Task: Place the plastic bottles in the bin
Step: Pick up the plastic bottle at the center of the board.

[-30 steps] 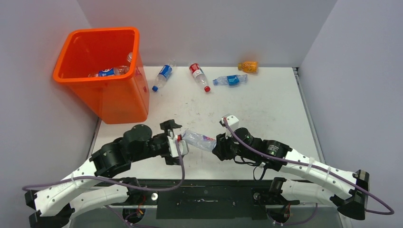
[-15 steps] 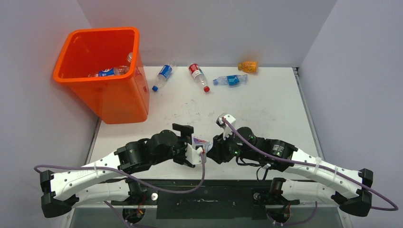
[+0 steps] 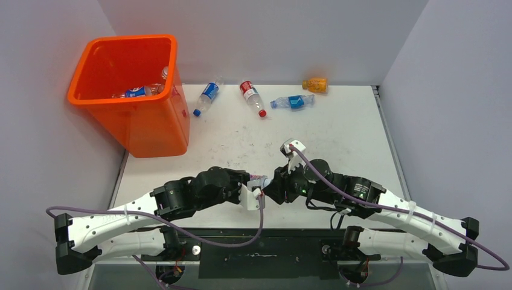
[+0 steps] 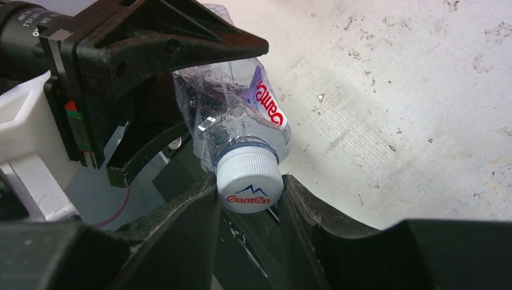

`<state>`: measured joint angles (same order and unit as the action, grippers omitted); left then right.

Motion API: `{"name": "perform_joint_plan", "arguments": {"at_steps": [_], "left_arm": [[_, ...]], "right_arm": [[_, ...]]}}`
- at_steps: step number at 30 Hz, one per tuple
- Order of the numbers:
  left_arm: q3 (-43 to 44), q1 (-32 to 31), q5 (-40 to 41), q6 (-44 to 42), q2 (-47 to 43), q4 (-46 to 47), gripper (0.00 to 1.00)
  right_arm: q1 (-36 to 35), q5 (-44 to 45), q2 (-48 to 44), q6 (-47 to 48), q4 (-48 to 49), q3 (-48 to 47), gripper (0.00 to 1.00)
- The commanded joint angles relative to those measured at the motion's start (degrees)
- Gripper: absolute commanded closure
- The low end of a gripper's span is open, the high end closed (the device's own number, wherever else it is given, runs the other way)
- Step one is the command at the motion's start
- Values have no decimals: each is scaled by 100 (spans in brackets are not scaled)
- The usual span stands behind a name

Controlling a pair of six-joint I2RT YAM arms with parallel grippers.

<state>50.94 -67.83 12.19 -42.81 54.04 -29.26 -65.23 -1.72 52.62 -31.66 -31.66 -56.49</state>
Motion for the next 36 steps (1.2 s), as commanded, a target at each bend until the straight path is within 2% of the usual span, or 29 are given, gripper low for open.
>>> {"name": "perform_joint_plan", "arguments": {"at_steps": [1,2,4,8,10,11,14,18,21,26,29,36], "left_arm": [[46,34,-213,576,-292,811,66],[28,40,-294,735,-346,895,68],[-62,42,-456,1163,-486,1178,69],[-610,65,-709,2704,-974,2395,76],[-993,117,-795,3586,-1233,3257,86],[-1233,147,-868,4014,-1328,3617,88],[-1709,241,-1123,5555,-1526,4766,88],[-2167,483,-1598,7528,-1460,6237,89],[-2480,631,-1819,8702,-1203,7535,89],[-2935,657,-1529,9466,-896,9008,94],[-2967,642,-1356,9562,-745,9281,94],[-2961,454,-1117,9416,-488,9600,94]], "right_arm": [[-88,-72,-204,46,152,-196,62],[-92,15,-292,62,198,-184,45],[-94,238,-556,105,362,-87,23],[-94,681,-1477,221,1107,491,2],[-95,723,-2014,231,1680,1008,0],[-92,680,-2271,237,2005,1283,4],[-90,542,-2698,258,2755,1990,5],[-94,302,-2637,333,3100,2223,6],[-90,-133,-2532,253,3938,2520,7],[-103,-842,-1969,123,4811,2685,7],[-150,-931,-1661,-23,5410,2845,7],[-431,-494,-1023,-102,6497,3041,2]]}}
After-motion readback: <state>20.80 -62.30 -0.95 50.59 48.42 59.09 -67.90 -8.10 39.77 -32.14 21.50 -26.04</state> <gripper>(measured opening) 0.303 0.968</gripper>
